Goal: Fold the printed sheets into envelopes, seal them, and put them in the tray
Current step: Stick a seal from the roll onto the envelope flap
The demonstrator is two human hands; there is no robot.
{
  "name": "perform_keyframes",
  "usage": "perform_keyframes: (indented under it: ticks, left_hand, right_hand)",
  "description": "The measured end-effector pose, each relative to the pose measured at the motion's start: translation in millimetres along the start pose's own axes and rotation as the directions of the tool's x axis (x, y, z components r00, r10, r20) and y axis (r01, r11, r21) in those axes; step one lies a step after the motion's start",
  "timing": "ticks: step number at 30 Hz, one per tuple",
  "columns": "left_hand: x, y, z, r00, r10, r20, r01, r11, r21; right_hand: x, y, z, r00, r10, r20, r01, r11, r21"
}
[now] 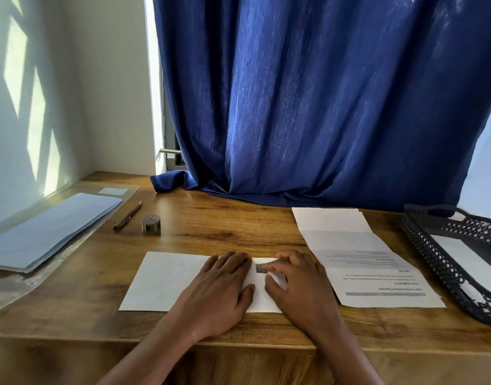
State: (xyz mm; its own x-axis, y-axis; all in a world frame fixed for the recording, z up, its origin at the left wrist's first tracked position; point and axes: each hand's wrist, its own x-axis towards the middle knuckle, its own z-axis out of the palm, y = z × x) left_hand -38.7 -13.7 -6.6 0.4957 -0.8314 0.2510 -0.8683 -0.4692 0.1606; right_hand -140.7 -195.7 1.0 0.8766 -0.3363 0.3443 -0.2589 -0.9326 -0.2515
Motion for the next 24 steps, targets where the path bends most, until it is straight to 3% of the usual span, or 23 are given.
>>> perform_keyframes:
  ticks: [5,7,10,13,17,20,24]
  left_hand:
    - [-3.3,0.7,0.4,0.995,-0.062,-0.081,0.055,0.996,-0.076]
    - [-4.2,0.6,-0.2,0.991,-0.077,-0.112,0.063,0.990,-0.123]
    - [-4.2,0.1,-0.8,0.985,-0.091,-0.147,0.064,0.981,-0.182]
    - [-4.1,-0.5,-0.6,0.977,-0.080,-0.196,0.037,0.976,-0.216]
    - [-4.9,-1.7,-0.8,0.970,-0.071,-0.234,0.013,0.970,-0.242]
    - [-5.6,-0.2,-0.3,0.970,-0.077,-0.233,0.013,0.964,-0.264]
    - [-6.3,1.3,-5.7,0.968,-0.064,-0.242,-0.004,0.963,-0.269]
  right_hand:
    - [1.2,1.7,-0.7,1.000,-0.004,-0.030,0.006,0.998,0.062]
    - [3.7,6.0,-3.4,0.992,0.077,-0.099,-0.045,0.956,0.289]
    - [9.0,10.6,-8.5,0.970,0.224,-0.090,-0.132,0.803,0.581]
    - [20.0,8.4,-12.7,0.982,0.178,-0.063,-0.115,0.829,0.547]
    - [44.0,-7.7,-19.5,0.995,-0.030,0.094,-0.017,0.890,0.456]
    - [58.1,-20.4,-18.6,0.965,-0.121,0.231,0.037,0.941,0.336]
    - [79.1,-35.6,-21.2,0.917,-0.136,0.376,0.055,0.974,0.218]
